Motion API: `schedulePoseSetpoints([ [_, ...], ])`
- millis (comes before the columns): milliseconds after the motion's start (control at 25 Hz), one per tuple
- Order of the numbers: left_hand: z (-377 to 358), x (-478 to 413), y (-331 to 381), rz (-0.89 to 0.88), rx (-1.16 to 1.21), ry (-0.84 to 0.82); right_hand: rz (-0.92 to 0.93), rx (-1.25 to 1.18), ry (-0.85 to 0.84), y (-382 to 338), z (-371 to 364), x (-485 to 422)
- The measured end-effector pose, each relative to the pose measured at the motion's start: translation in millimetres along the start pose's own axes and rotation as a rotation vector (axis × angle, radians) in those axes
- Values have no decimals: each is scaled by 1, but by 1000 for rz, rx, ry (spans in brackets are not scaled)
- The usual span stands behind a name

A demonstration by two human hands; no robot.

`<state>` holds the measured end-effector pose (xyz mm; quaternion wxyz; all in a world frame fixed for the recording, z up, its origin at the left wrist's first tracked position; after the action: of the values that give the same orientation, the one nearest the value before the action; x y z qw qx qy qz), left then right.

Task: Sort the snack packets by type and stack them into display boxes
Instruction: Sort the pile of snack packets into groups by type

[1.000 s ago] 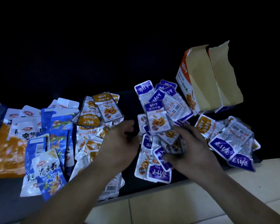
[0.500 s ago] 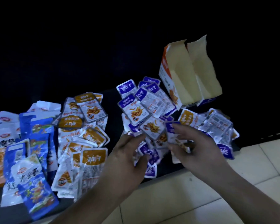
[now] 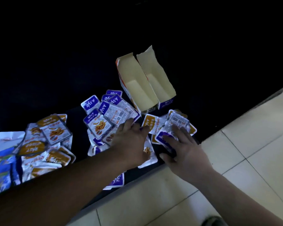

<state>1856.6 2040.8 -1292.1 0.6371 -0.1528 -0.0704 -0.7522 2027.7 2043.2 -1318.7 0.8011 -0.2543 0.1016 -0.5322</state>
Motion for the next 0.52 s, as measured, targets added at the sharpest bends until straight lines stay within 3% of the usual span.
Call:
schedulePoseSetpoints([
  [200, -6, 6, -14, 54, 339, 163, -29, 37, -77, 8, 2, -2],
  [360, 6, 20, -58, 151, 647, 162, -12, -23, 51, 4, 10, -2],
  [440, 9, 28, -79, 178, 415, 157, 22, -78, 152, 8, 14, 0],
  [520, 17, 32, -78, 154, 95, 293, -4, -223, 223, 12, 20, -1],
])
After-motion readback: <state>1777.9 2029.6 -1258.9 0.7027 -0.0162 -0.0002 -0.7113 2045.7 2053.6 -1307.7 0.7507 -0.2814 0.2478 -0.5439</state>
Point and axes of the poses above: each hand's wrist, its own x-axis away from the middle knuckle, its own z-axis out of the back of the hand, y = z × x, the point moved 7 cm from there along -x, towards the middle knuckle, and after that the axes turned 7 degrees about -x, right-handed, at the moved point
